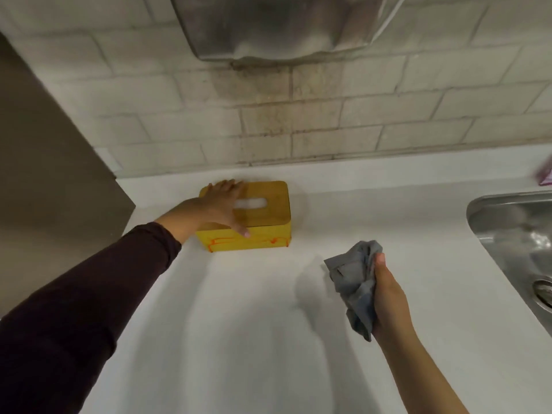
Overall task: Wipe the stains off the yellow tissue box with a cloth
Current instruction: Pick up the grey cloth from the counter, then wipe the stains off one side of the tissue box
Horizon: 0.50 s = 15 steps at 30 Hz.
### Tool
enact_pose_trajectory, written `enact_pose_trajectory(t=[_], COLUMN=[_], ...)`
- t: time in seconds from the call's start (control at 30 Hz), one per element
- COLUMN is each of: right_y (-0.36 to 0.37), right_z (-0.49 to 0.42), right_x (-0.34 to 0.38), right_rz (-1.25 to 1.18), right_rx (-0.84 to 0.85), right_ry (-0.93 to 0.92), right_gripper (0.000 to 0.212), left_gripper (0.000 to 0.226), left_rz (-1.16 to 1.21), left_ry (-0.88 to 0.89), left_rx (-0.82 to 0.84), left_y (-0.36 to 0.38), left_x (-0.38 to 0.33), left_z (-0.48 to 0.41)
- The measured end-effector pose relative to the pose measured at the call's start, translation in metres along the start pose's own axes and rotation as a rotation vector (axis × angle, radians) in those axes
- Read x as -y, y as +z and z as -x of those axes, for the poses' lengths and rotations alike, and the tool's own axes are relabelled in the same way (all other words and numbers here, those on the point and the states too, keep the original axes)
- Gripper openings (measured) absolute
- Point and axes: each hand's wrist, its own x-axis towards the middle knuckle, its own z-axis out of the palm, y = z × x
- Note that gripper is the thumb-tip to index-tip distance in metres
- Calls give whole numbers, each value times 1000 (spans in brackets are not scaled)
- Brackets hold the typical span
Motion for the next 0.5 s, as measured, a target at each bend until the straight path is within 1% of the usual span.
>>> enact_pose_trajectory(t=[0.07,0.13,0.17,0.2,0.27,0.33,0.4,0.5], right_y=[1,-1,-1,-2,-2,-3,-6,-13], right_z=[4,6,7,11,15,20,24,32], right_x=[-2,-6,-8,-9,-12,-16,-19,-23], right_rz=[-144,-237,-254,-272,-363,-454,-448,-420], right_rx=[12,97,123,121,79,37,-4,-78], right_ry=[110,165,181,192,245,279,260,207], right_gripper=[67,74,71,62,35,18,15,16], left_gripper=[145,150,152,152,150,147,144,138], left_rz=[-56,-86,-91,-98,-143,-209,-237,-177], left_ry=[12,25,29,36,51,83,106,116], left_rx=[51,82,93,101,99,66,33,11], left_y=[-1,-2,-2,-1,-2,-3,-3,-2], left_x=[0,1,3,3,5,4,1,-1], left_z=[-8,-14,-15,-17,-18,-21,-22,-19])
